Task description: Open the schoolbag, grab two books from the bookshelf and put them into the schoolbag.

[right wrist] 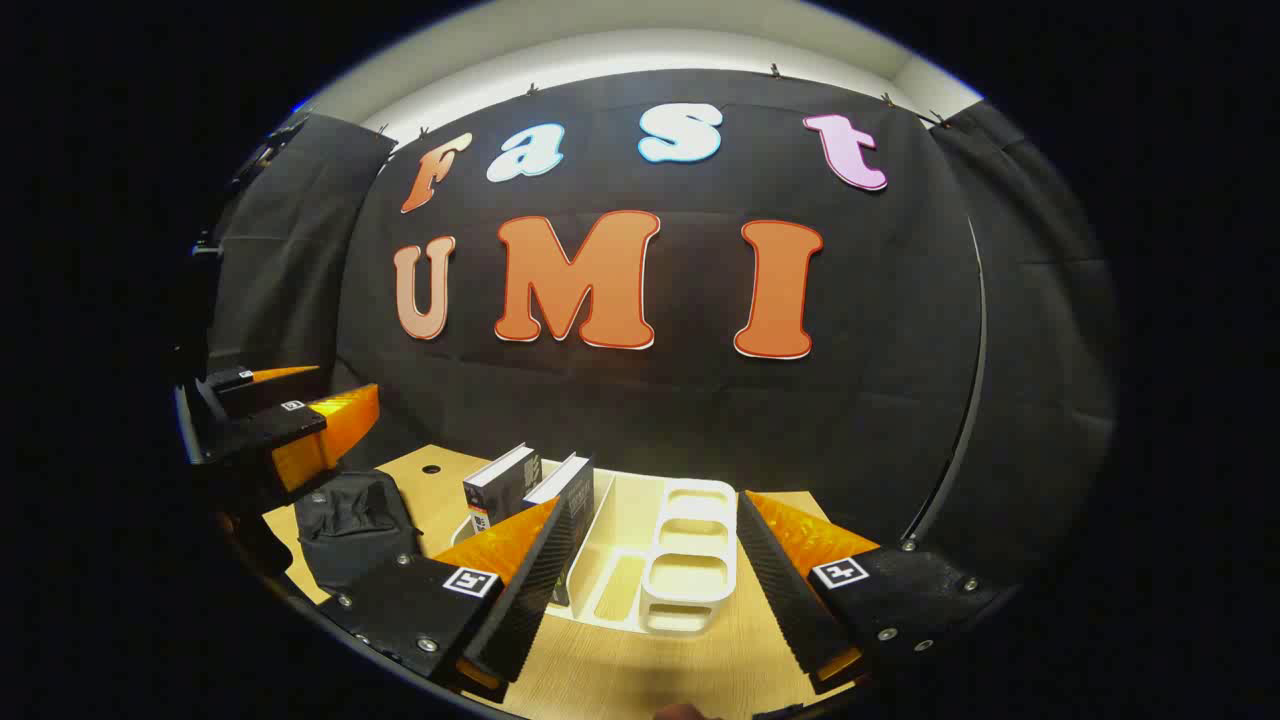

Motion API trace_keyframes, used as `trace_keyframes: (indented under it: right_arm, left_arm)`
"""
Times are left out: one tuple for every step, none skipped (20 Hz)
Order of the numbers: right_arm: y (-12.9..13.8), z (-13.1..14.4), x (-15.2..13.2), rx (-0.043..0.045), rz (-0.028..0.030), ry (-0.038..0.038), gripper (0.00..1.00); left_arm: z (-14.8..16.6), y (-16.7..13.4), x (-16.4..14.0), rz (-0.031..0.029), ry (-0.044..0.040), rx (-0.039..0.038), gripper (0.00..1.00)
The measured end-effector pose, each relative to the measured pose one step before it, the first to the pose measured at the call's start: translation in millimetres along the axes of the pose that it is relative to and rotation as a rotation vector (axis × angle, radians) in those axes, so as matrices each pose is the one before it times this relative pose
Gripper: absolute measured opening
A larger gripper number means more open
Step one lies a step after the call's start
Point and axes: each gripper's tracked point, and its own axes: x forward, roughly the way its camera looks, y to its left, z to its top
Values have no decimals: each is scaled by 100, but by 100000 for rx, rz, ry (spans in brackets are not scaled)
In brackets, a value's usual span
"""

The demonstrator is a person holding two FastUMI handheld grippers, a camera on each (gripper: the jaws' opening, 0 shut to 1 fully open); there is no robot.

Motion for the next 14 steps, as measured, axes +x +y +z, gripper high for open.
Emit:
trace_keyframes:
  right_arm:
    - [262,251,6,-88,390,-680,98]
    - [-130,-27,-30,-582,-610,166,98]
    - [-86,-21,70,-647,-152,-107,98]
    - [135,169,123,-109,-93,-6,98]
    - [98,-58,44,453,217,204,98]
    - [7,58,-7,390,-229,21,98]
    - [-114,-9,-22,69,-142,143,98]
    - [6,-34,24,-176,-214,116,98]
    - [18,-44,39,-73,-243,108,98]
    - [69,7,0,248,84,120,98]
    - [-95,-119,-5,126,-167,305,98]
    - [81,23,17,93,312,155,98]
    - [-108,-57,71,-199,-508,-88,98]
    - [-21,14,-45,-185,-161,103,98]
  left_arm:
    - [11,76,-36,69,-203,361,99]
    - [124,108,81,126,-351,-77,99]
    - [-44,-114,48,-124,-184,-353,99]
    - [81,-65,-20,59,-95,-8,99]
    - [-29,86,46,67,-187,98,99]
    - [52,-83,-29,-221,50,220,99]
    - [-97,63,65,-251,31,116,99]
    - [162,-79,38,-330,-201,202,98]
    - [-139,-2,58,-144,-126,375,99]
    - [16,124,-41,432,-214,613,99]
    - [-65,188,92,449,-25,-257,99]
    - [-35,-21,29,-309,616,-842,98]
    - [-104,-56,-91,522,74,-556,99]
    - [20,-44,-29,-71,273,-84,99]
